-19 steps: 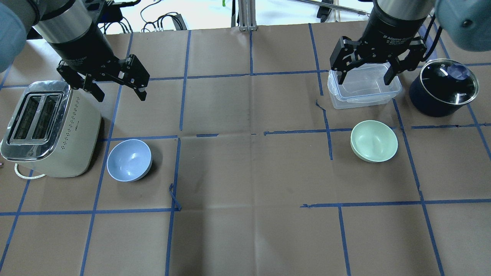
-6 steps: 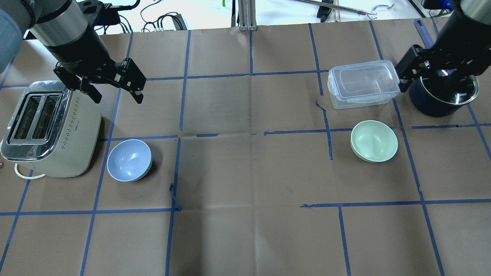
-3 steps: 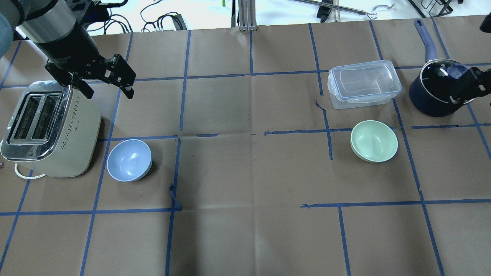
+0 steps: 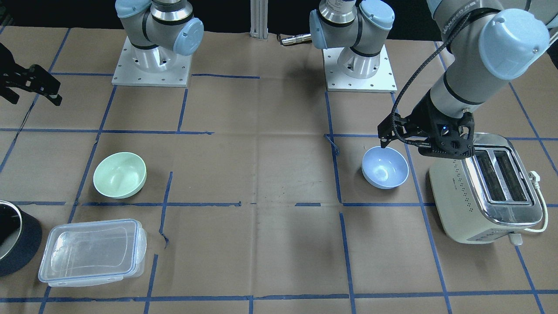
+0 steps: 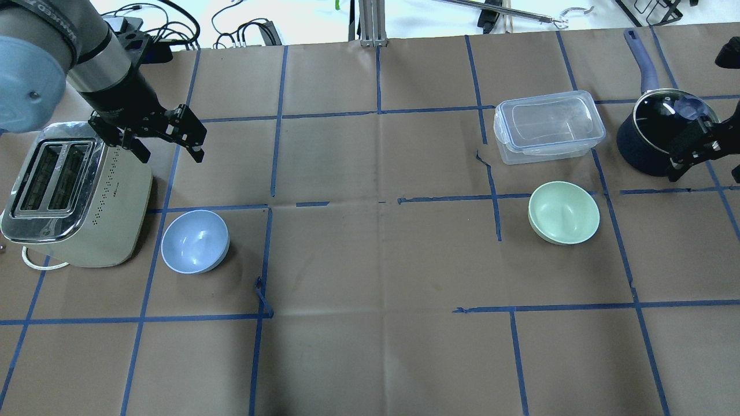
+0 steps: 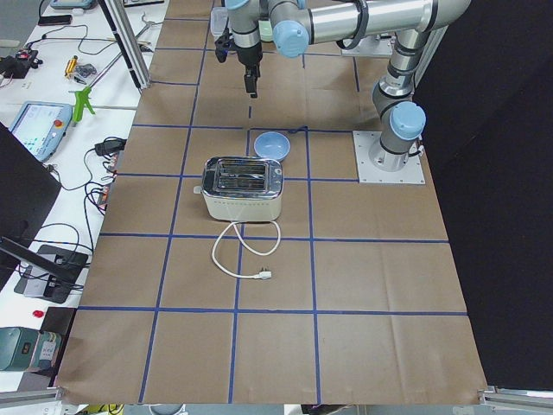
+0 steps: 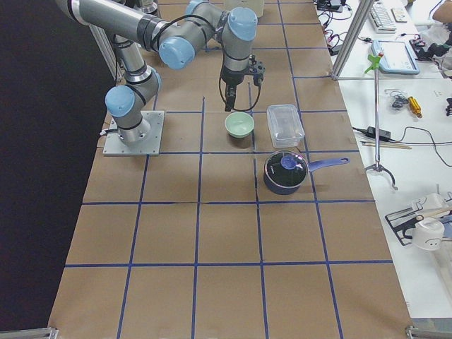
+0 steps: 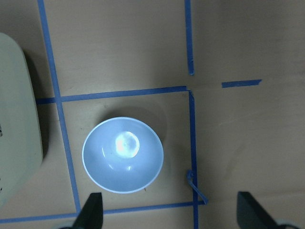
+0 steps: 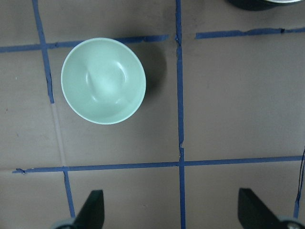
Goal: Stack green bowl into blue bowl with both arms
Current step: 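Lower the left gripper to the blue bowl while the right descends to the green bowl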
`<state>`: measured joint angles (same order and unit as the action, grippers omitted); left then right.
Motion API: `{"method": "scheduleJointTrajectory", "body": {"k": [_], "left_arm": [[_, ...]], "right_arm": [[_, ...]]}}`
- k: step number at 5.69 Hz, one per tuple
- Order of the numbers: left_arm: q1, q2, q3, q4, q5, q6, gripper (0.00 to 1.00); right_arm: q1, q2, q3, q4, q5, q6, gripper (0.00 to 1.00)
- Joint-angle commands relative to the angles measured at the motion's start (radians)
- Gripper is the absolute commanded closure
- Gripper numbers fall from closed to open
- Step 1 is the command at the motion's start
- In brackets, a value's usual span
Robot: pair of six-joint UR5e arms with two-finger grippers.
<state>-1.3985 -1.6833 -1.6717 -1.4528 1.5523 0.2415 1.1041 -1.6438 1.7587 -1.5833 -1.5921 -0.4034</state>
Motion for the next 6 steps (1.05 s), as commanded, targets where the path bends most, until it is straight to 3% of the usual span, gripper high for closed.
{"method": "scheduleJointTrajectory", "body": {"k": [1,2,3,5,6], "left_arm": [[0.016,-0.016,-0.218,0.258,0.0,0.009,0.03],[0.01,-0.025,-0.326,0.39,-0.001,0.009,0.03],[-0.019,-0.024,-0.394,0.405,0.0,0.01,0.03],[-0.03,-0.059,-0.408,0.431,0.0,0.009,0.06],[-0.031,-0.085,-0.414,0.439,0.002,0.009,0.14]], "right_arm": [[0.036,0.018,0.167,-0.239,-0.002,0.06,0.0],[0.036,0.038,0.253,-0.358,0.003,0.052,0.0],[0.037,0.109,0.272,-0.451,0.006,0.054,0.0],[0.091,0.209,0.277,-0.539,0.006,0.055,0.0],[0.094,0.257,0.277,-0.57,0.006,0.048,0.0]]}}
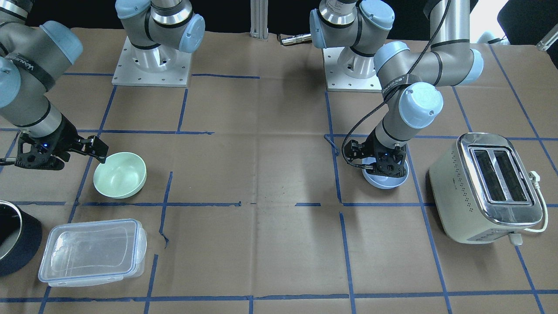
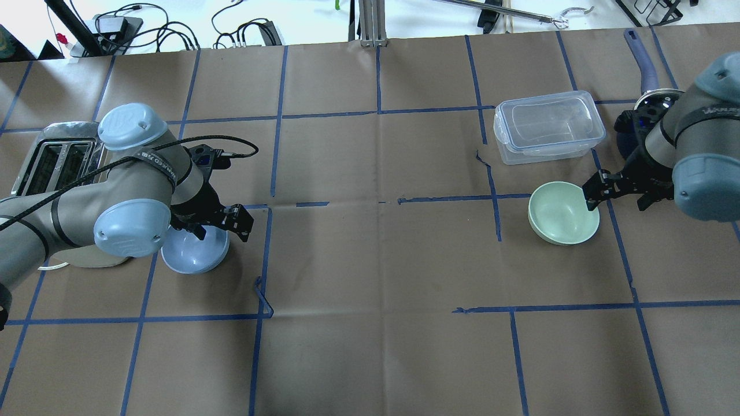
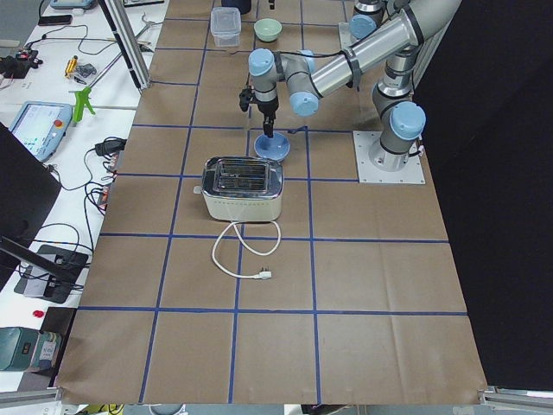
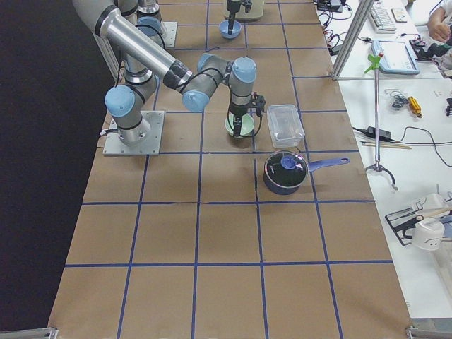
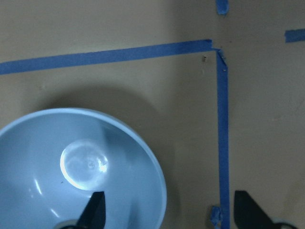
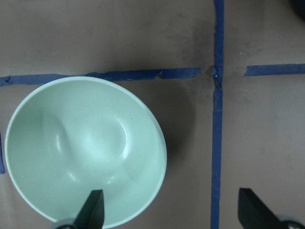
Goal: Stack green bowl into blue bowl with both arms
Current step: 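Lower the left gripper to the blue bowl while the right descends to the green bowl, then grip the blue bowl rim with left gripper while right grips green bowl rim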
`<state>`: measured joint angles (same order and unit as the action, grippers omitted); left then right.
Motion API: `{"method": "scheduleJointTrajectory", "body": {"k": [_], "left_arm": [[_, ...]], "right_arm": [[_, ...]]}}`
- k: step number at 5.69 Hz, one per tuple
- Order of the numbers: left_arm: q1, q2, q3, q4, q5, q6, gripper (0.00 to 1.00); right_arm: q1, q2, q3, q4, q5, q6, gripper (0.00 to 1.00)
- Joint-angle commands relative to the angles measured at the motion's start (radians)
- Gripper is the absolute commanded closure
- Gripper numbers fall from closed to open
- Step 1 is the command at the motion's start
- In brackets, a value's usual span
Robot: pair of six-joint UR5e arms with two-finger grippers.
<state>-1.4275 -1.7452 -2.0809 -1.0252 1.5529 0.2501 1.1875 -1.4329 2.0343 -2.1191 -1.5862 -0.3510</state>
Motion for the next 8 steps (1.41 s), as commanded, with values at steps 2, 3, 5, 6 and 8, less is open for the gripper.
{"method": "scheduleJointTrajectory", "body": {"k": [2,3,5,6,8], "left_arm": [[-0.002,-0.033,0.002,0.011,0.027,0.003,0.82],[-0.002,-0.024,0.004,0.014,0.026,0.005,0.99],[-0.002,-0.008,0.052,0.016,0.03,0.0,1.0],[-0.04,-0.028,0.115,-0.011,0.02,-0.061,1.0],[-0.28,-0.057,0.229,-0.013,0.024,-0.24,1.0]], "right_arm": [[0.011,0.092,0.001,-0.056,0.0,-0.014,0.0],[0.011,0.094,0.018,-0.059,-0.001,-0.016,0.0],[0.011,0.089,0.046,-0.136,0.0,-0.013,0.07],[0.011,0.091,0.044,-0.134,-0.001,-0.005,0.29],[0.011,0.088,0.043,-0.133,0.0,-0.005,0.81]]}}
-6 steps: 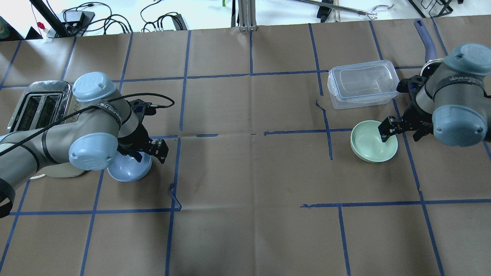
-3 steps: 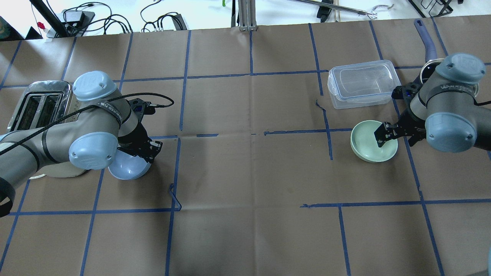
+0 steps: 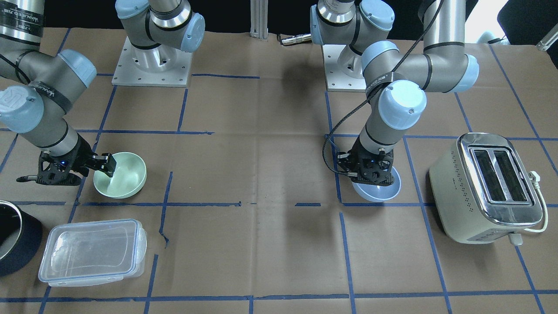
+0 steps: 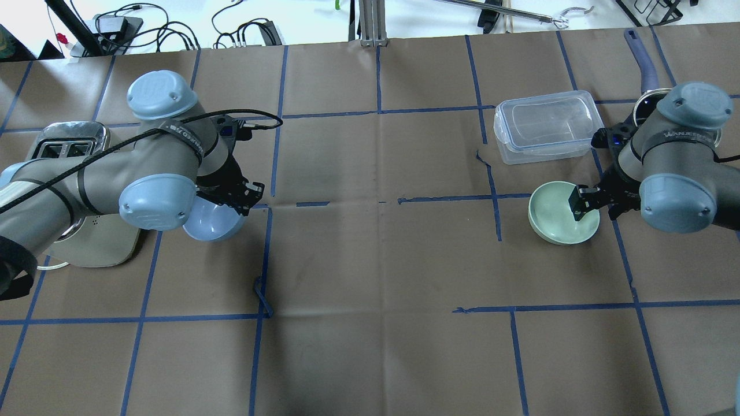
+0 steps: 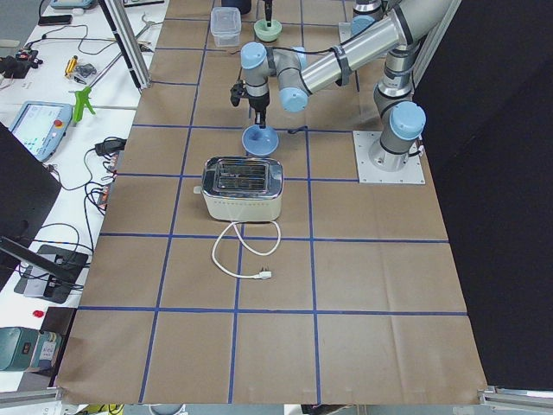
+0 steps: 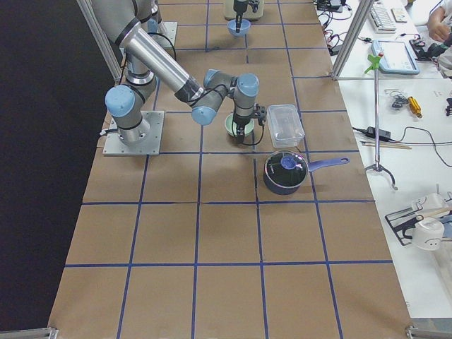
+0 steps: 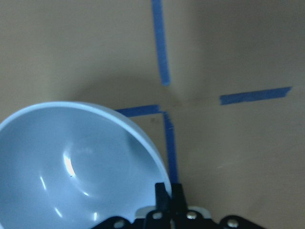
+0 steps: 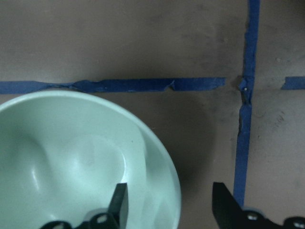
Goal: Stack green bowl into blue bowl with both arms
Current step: 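Carry the blue bowl toward table center with left gripper while right lifts green bowl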
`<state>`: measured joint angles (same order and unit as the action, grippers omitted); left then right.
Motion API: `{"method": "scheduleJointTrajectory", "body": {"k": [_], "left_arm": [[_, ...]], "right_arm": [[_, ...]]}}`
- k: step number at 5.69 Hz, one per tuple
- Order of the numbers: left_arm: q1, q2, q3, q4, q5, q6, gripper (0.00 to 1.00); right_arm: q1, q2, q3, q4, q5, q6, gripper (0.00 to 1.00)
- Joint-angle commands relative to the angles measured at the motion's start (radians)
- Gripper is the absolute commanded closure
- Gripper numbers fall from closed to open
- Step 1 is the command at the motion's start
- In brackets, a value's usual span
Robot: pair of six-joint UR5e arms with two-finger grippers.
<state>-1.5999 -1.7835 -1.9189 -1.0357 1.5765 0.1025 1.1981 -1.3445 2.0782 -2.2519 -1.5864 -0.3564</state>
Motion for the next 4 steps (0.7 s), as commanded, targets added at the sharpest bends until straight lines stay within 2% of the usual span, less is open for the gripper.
{"method": "scheduleJointTrajectory", "body": {"k": [1,2,3,4], "left_arm": [[-0.214,-0.09,0.168,-0.003,-0.01,-0.163,1.0],[-0.336,-0.158,0.226,0.011,-0.001,-0.182,0.99],[-0.398,-0.184,0.269,0.008,0.017,-0.163,0.99],[-0.426,-0.198,0.27,0.008,0.014,-0.105,0.99]], "right_arm": [[0.0,-0.005,-0.003,0.0,0.0,0.002,0.93],[0.0,-0.01,-0.007,0.002,0.0,0.002,0.94],[0.0,-0.018,-0.018,0.005,0.002,0.002,0.95],[0.005,-0.04,-0.089,0.081,-0.001,0.005,0.95]]}}
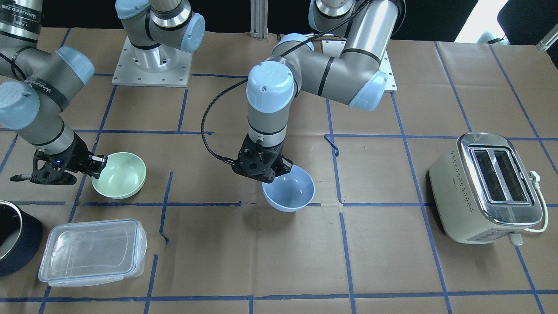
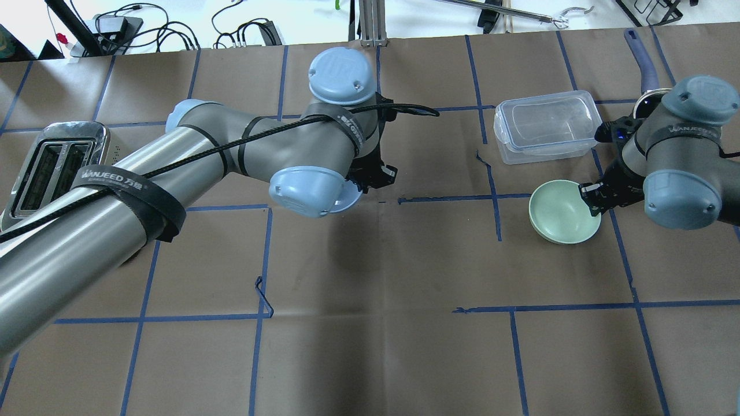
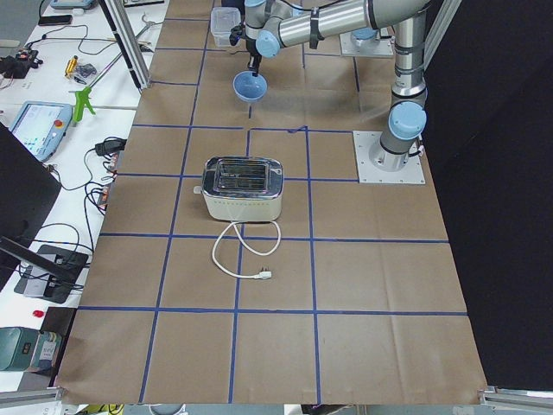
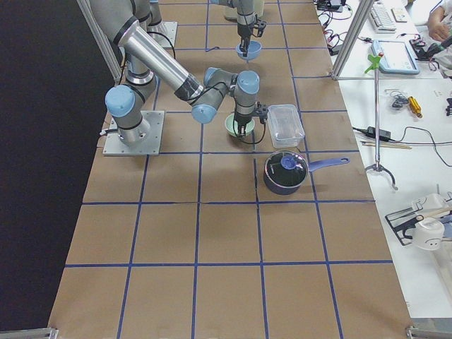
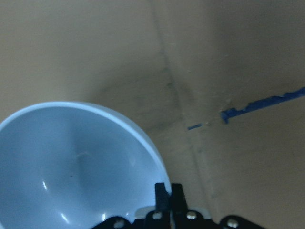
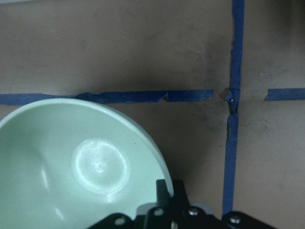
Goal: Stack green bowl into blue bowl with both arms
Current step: 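Carry the blue bowl toward table center with left gripper while right lifts green bowl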
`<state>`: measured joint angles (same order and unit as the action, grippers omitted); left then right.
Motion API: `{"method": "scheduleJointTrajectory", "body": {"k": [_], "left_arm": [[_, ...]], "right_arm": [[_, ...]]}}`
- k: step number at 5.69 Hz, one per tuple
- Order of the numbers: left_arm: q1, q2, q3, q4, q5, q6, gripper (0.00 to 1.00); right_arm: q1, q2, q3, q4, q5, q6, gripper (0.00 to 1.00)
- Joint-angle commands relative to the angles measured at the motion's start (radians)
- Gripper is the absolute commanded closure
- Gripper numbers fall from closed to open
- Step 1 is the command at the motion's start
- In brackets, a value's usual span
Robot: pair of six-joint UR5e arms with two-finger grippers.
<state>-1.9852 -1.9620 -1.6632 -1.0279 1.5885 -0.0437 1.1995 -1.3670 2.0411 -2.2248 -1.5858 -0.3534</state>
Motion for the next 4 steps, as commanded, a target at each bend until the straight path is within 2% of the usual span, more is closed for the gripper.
{"method": "scheduleJointTrajectory", "body": {"k": [1,2,3,4], "left_arm": [[-0.067,-0.044,0.017,0.006,0.004,0.104,0.99],[-0.07,-0.075,0.019,0.015,0.004,0.107,0.98],[-0.081,-0.104,0.017,0.084,0.004,0.101,0.97],[-0.081,-0.129,0.019,0.088,0.007,0.104,0.97]], "right_arm": [[0.005,-0.038,-0.156,0.202,-0.003,0.004,0.95],[0.008,-0.064,-0.265,0.367,-0.003,0.026,0.95],[0.034,-0.085,-0.356,0.489,-0.012,0.034,0.95],[0.057,-0.119,-0.422,0.589,-0.02,0.034,0.95]]}}
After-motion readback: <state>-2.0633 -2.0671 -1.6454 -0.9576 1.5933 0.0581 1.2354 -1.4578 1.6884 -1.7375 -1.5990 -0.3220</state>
